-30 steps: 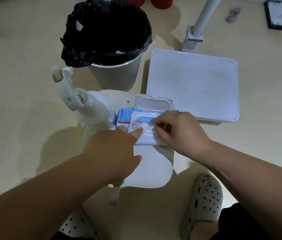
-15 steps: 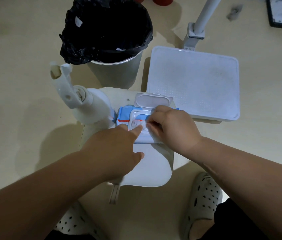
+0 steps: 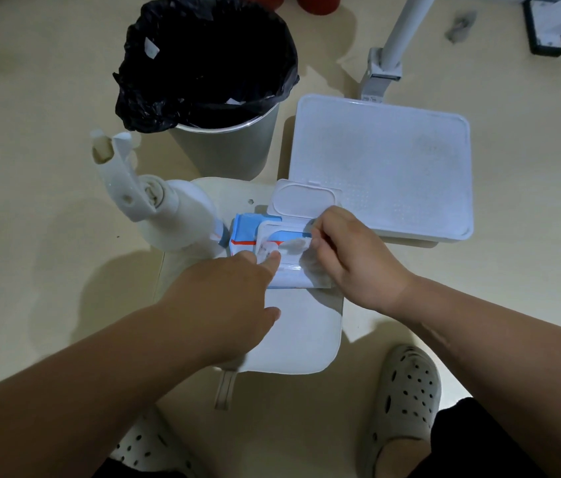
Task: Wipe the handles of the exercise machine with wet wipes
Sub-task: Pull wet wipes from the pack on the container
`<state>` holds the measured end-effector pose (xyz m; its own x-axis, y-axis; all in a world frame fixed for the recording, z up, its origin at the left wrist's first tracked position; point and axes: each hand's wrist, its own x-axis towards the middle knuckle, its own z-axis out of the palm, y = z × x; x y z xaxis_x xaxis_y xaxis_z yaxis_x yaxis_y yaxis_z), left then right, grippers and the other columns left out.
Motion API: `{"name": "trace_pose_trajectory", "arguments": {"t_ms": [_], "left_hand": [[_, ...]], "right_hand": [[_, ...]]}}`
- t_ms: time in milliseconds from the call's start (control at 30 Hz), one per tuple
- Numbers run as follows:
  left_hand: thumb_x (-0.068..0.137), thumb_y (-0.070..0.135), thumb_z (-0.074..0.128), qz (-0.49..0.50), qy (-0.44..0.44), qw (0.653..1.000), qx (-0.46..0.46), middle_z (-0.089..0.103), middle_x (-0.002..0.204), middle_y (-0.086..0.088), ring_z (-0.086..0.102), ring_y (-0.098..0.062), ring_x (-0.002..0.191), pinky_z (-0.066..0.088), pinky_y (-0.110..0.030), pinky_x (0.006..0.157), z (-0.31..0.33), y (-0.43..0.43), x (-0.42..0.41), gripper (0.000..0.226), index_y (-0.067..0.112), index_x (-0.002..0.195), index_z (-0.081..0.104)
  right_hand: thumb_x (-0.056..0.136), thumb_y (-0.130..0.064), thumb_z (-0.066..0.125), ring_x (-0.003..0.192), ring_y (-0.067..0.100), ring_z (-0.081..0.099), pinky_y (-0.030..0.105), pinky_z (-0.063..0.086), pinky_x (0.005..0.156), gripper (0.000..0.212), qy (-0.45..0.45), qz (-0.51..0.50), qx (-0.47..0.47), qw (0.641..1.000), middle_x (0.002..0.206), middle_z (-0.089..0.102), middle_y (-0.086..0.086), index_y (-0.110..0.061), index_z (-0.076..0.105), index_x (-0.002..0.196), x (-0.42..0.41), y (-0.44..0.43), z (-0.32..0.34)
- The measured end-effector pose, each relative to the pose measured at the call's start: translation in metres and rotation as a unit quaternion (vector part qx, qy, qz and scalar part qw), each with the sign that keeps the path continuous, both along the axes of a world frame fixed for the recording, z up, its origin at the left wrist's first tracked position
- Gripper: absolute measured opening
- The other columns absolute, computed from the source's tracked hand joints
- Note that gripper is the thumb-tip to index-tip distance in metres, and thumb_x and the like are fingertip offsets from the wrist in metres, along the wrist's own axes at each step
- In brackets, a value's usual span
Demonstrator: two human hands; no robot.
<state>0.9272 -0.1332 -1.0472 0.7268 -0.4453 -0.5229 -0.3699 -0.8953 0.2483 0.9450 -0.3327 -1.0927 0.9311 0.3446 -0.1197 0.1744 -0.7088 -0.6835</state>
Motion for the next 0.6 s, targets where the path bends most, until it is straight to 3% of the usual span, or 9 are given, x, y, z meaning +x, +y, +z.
{"name": "trace_pose_trajectory", "arguments": {"t_ms": [100,233,300,400,500,600], "left_hand": [[0.097,0.06,0.042,0.005,-0.006,1.0,0.002,0.036,0.159,0.005,0.05,-0.014,0.131,0.047,-0.029,0.1,0.002,0.0,0.001,0.076,0.035,0.159,0.006],[0.096,0.06,0.044,0.022,-0.028,0.999,-0.016,0.052,0.141,0.006,0.06,-0.011,0.108,0.055,-0.029,0.091,-0.003,0.002,0.0,0.068,0.037,0.155,0.022],[0.097,0.058,0.043,0.026,-0.02,0.999,-0.007,0.05,0.144,0.005,0.059,-0.012,0.109,0.055,-0.031,0.093,-0.002,0.004,0.001,0.068,0.038,0.157,0.017],[0.097,0.056,0.041,0.008,-0.026,1.0,0.009,0.038,0.157,0.003,0.055,-0.018,0.124,0.051,-0.035,0.098,0.0,0.005,0.003,0.07,0.037,0.158,0.012],[0.097,0.055,0.042,0.002,-0.037,0.999,0.014,0.039,0.157,0.002,0.056,-0.019,0.124,0.051,-0.035,0.098,0.001,0.005,0.002,0.069,0.037,0.158,0.014],[0.099,0.053,0.042,-0.007,-0.046,0.999,0.021,0.045,0.153,0.001,0.057,-0.018,0.123,0.053,-0.035,0.098,-0.003,0.003,0.004,0.064,0.034,0.157,0.022]], "right_hand": [[0.091,-0.029,0.049,0.073,0.011,0.044,0.024,0.036,0.066,0.011,0.019,-0.011,0.015,1.0,0.086,0.051,-0.005,-0.018,0.052,0.09,-0.002,0.0,0.003],[0.076,-0.067,0.062,0.077,0.004,0.054,0.017,0.042,0.062,0.05,0.015,-0.045,-0.032,0.998,0.094,0.056,-0.015,-0.026,0.056,0.105,-0.004,0.016,0.014],[0.08,-0.057,0.067,0.074,0.01,0.058,0.025,0.047,0.061,0.037,-0.024,-0.076,-0.044,0.996,0.086,0.062,-0.012,-0.024,0.06,0.097,-0.003,0.022,0.013],[0.088,-0.023,0.069,0.07,0.016,0.063,0.036,0.052,0.069,0.006,-0.029,-0.094,-0.018,0.995,0.075,0.069,-0.005,-0.018,0.068,0.085,0.002,0.014,0.01],[0.092,-0.01,0.066,0.064,0.01,0.066,0.022,0.052,0.065,0.01,0.064,-0.134,0.062,0.987,0.072,0.072,-0.001,-0.012,0.071,0.082,0.005,0.007,0.013],[0.096,-0.003,0.058,0.055,0.011,0.063,0.02,0.051,0.059,0.021,0.171,-0.219,0.193,0.941,0.067,0.069,0.005,-0.01,0.068,0.079,0.01,0.004,0.021]]}}
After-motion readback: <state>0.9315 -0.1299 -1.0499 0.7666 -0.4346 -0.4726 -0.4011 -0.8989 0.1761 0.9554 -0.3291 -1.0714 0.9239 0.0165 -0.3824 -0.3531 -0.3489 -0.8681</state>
